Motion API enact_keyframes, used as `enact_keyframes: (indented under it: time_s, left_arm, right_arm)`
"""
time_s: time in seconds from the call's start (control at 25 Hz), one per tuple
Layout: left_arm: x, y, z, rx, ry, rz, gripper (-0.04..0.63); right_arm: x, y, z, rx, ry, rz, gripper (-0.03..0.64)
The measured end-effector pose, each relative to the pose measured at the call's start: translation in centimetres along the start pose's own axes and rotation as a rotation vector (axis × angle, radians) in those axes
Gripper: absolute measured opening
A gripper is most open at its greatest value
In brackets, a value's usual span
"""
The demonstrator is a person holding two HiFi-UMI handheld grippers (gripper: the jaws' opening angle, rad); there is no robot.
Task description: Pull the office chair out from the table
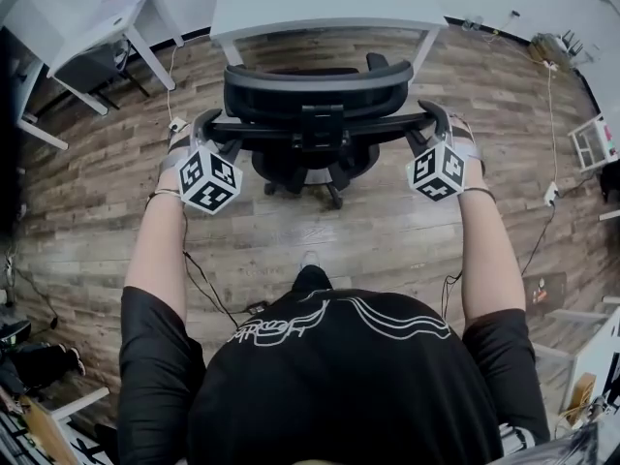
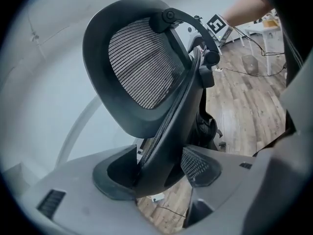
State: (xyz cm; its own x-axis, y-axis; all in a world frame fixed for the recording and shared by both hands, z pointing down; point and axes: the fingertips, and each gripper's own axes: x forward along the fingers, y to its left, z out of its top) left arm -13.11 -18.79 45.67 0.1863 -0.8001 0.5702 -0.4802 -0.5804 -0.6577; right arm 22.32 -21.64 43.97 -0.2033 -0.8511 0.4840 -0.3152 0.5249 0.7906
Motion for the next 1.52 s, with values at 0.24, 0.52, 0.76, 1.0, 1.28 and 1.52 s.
enact_keyframes:
  time_s: [0.24, 0.52, 0.76, 1.0, 1.28, 1.52]
  left_arm:
    - [-3.7, -3.0, -0.7, -0.005, 0.007, 0.028, 0.258]
    - [-8.1, -8.3, -2.6, 0.003, -0.016, 0.073, 0.258]
    - [-9.8, -7.9, -2.2, 0.009, -0.03, 0.076, 0.258]
    - [-12.0, -7.9, -1.9, -0.113, -0.148, 0.082, 0.296]
    - [-19.3, -9.7, -0.4, -0.359, -0.265, 0.132, 0.294]
    - [-29.7, -13.7, 6.9, -0.776, -0.447, 0.019, 0.043]
  right_arm:
    - [-3.6, 2.5, -0.2, -0.009, -0.024, -0.001, 0.253]
    - [-8.0, 7.2, -0.9, -0.02, -0.061, -0.015, 0.253]
    - [-9.3, 6.6, -0.3, -0.026, -0.048, -0.015, 0.255]
    - [-12.7, 5.9, -0.9, -0.003, -0.021, 0.003, 0.261]
    - [-20.5, 8.7, -1.4, 0.207, -0.077, 0.113, 0.261]
    - [-32.0, 13.0, 4.4, 0.722, -0.417, 0.452, 0.259]
